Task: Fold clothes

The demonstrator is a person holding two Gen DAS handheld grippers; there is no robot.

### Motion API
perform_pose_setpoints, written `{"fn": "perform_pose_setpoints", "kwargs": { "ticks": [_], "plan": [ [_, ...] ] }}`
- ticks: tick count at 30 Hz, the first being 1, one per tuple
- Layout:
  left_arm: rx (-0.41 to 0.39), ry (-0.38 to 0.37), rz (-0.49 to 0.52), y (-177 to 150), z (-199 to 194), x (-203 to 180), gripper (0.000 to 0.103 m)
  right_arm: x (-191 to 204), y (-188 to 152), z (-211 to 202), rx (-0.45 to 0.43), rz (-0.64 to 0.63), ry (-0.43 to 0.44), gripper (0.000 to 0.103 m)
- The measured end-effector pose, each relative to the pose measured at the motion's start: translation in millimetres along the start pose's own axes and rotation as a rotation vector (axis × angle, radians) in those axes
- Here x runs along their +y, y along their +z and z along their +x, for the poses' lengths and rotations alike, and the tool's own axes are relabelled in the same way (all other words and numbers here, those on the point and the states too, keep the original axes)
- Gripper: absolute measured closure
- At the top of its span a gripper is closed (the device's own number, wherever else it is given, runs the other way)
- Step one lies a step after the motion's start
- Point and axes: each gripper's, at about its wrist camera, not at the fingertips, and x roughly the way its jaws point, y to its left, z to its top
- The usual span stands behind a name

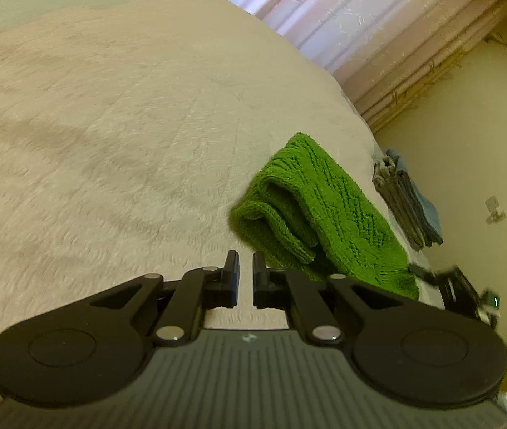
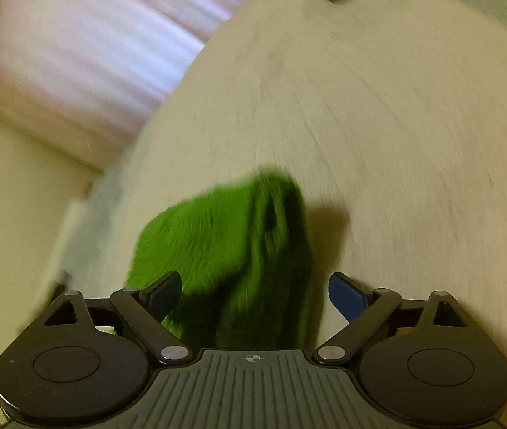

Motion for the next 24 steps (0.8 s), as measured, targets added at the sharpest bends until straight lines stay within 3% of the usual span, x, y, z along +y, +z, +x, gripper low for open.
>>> {"fn": "perform_pose_setpoints", "kwargs": {
  "ticks": [2, 5, 7, 10, 12, 15, 18, 20, 21, 22, 24],
  "plan": [
    [0.008, 0.009, 0.011, 2, 7, 0, 0.1, -9, -19, -4, -0.021, 0.063, 0.035, 0.011],
    [0.009, 0.015, -0.001, 6, 15, 0, 0.1, 4, -29, 11, -0.02, -0.01, -0.004, 0.014],
    [0.0, 0.014, 0.0, 9, 17, -2, 0.1, 10, -29, 17, -0.023, -0.067, -0.027, 0.057],
    [-0.011, 0.005, -0.003, 15, 19, -5, 0.1, 13, -14, 12, -0.036, -0.155, -0.046, 0.073],
    [-0.012, -0.007, -0.002, 20, 20, -8, 0.1, 16, -4, 8, -0.045, -0.214, -0.058, 0.075],
    [-0.009, -0.006, 0.024, 27, 26, -18, 0.099, 18, 15, 3, -0.062, -0.303, -0.077, 0.076],
    [0.022, -0.048, 0.036, 29, 39, -29, 0.088, 10, 29, 0, -0.072, -0.296, -0.092, 0.074],
    [0.069, -0.102, 0.022, 28, 52, -35, 0.082, 6, 18, -9, -0.095, -0.264, -0.118, 0.061],
    [0.086, -0.118, 0.008, 26, 57, -36, 0.081, 5, 13, -13, -0.107, -0.248, -0.13, 0.045],
    [0.102, -0.134, -0.006, 24, 63, -38, 0.081, 3, 8, -17, -0.118, -0.232, -0.143, 0.037],
    [0.126, -0.156, -0.031, 20, 74, -39, 0.081, -4, -3, -32, -0.166, -0.16, -0.136, 0.037]
  ]
}}
